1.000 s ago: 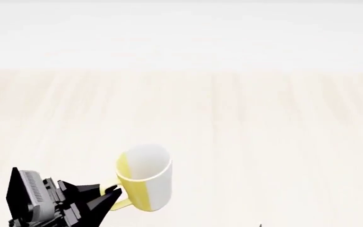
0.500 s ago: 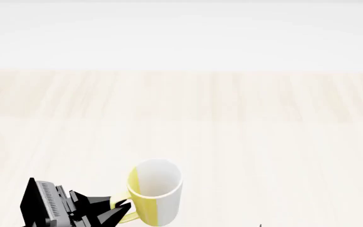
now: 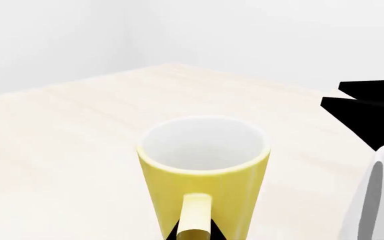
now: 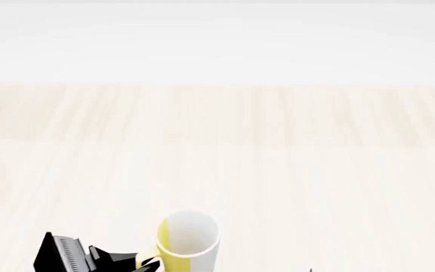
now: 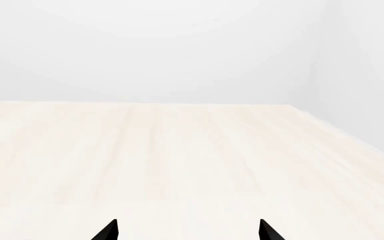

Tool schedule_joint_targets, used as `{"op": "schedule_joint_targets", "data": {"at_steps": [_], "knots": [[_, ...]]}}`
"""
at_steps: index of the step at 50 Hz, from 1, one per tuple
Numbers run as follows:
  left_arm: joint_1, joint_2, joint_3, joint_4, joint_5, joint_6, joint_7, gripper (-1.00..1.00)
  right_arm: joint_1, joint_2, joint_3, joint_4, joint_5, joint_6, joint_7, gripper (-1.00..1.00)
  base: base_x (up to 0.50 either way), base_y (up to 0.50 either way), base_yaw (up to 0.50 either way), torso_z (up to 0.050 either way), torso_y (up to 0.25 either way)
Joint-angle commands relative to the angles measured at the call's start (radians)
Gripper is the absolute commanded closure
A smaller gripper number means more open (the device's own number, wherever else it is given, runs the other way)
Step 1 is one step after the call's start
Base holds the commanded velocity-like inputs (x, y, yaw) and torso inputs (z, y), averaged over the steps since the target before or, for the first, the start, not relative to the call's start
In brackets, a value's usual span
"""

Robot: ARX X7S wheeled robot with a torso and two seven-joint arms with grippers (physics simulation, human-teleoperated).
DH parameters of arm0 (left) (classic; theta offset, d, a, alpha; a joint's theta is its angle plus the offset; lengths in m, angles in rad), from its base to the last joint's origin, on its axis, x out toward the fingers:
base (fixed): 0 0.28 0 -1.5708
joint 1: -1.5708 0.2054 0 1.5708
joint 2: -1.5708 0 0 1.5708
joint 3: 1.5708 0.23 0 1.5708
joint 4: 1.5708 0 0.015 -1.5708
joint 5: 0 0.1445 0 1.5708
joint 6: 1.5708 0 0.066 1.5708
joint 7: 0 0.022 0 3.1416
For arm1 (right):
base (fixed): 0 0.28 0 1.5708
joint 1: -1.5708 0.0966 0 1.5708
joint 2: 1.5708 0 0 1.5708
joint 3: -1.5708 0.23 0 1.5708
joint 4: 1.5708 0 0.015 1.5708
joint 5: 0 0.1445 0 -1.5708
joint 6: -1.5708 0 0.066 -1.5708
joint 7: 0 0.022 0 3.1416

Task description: Put the yellow and white mug to the front of the white mug.

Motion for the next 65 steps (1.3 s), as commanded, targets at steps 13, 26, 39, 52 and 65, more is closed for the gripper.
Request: {"op": "schedule_joint_targets", "data": {"at_steps": [13, 26, 39, 52, 65], "knots": [[-0.026, 0.056, 0.015, -0.242, 0.032, 0.144, 0.047, 1.00, 0.002, 0.007, -0.012, 0.002, 0.003, -0.002, 0.010, -1.00, 0.00, 0.00, 0.00, 0.000, 0.000], [-0.013, 0.055, 0.021, -0.253, 0.035, 0.176, 0.061, -1.00, 0.004, 0.011, -0.017, 0.007, 0.009, -0.007, 0.012, -1.00, 0.00, 0.00, 0.00, 0.000, 0.000], [-0.007, 0.053, 0.025, -0.242, 0.028, 0.173, 0.072, -1.00, 0.004, 0.014, -0.022, 0.010, 0.013, -0.010, 0.015, -1.00, 0.00, 0.00, 0.00, 0.000, 0.000], [0.013, 0.033, 0.011, -0.164, -0.016, 0.131, 0.091, -1.00, 0.006, 0.018, -0.028, 0.012, 0.015, -0.011, 0.019, -1.00, 0.00, 0.00, 0.00, 0.000, 0.000], [0.025, 0.019, 0.002, -0.115, -0.043, 0.106, 0.090, -1.00, 0.007, 0.021, -0.034, 0.015, 0.017, -0.014, 0.023, -1.00, 0.00, 0.00, 0.00, 0.000, 0.000]]}}
